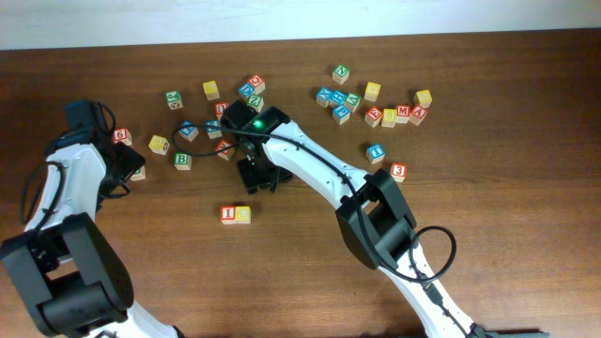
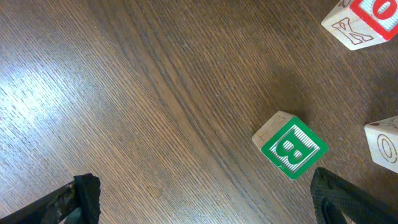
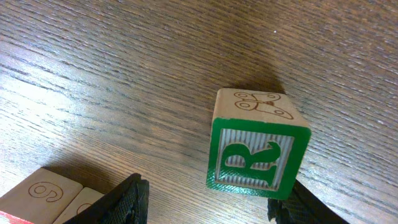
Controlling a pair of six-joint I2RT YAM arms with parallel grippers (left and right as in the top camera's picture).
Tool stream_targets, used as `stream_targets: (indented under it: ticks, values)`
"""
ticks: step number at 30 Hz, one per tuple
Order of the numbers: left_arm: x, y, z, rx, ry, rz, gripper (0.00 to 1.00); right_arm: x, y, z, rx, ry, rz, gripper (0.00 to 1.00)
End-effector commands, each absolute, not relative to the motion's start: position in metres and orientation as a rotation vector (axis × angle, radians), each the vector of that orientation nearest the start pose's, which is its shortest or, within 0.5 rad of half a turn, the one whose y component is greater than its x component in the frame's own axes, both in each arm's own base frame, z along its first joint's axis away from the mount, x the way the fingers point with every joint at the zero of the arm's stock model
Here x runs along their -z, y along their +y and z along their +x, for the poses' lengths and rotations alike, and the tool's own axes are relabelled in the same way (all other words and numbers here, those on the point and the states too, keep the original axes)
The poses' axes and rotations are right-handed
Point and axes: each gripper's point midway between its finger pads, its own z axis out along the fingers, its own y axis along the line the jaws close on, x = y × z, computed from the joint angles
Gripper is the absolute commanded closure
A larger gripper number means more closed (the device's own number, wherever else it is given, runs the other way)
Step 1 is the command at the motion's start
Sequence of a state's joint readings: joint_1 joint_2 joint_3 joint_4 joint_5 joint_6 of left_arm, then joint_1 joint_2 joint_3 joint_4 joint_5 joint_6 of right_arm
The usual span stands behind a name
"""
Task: Spell out ICRA
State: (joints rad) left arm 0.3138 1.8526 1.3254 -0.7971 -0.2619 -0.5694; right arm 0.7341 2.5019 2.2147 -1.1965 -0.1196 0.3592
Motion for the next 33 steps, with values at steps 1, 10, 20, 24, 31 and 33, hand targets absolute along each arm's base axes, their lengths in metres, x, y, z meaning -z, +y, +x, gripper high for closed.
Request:
stream_targets:
  ticks: [1,10,20,24,31,33]
  values:
    - [-0.070,0.165,0.360,-0.326,2.534,-1.260,0.01,-0.008,0.354,0.356,-0.225,3.086,-0.605,0.45]
    - [-0.070,0.165,0.360,-0.326,2.534,-1.260,0.01,-0.008,0.354,0.359,-0.216,3.071,-0.608,0.36]
    - [-0.070,0.165,0.360,-0.326,2.534,-1.260,0.01,-0.007,0.344,0.372,-0.101,3.018,-0.602,0.06]
    - [-0.070,0.165,0.360,-0.326,2.534,-1.260,0.01,-0.009,0.354,0.383,-0.147,2.966,-0.593,0.02]
    - [-0.070,0.165,0.360,-0.326,2.534,-1.260,0.01,-0.013,0.361,0.408,-0.127,2.855,-0.560,0.02]
    - [-0.070,0.165,0.360,-0.326,2.534,-1.260,0.00,-0.014,0.358,0.413,-0.092,2.835,-0.550,0.02]
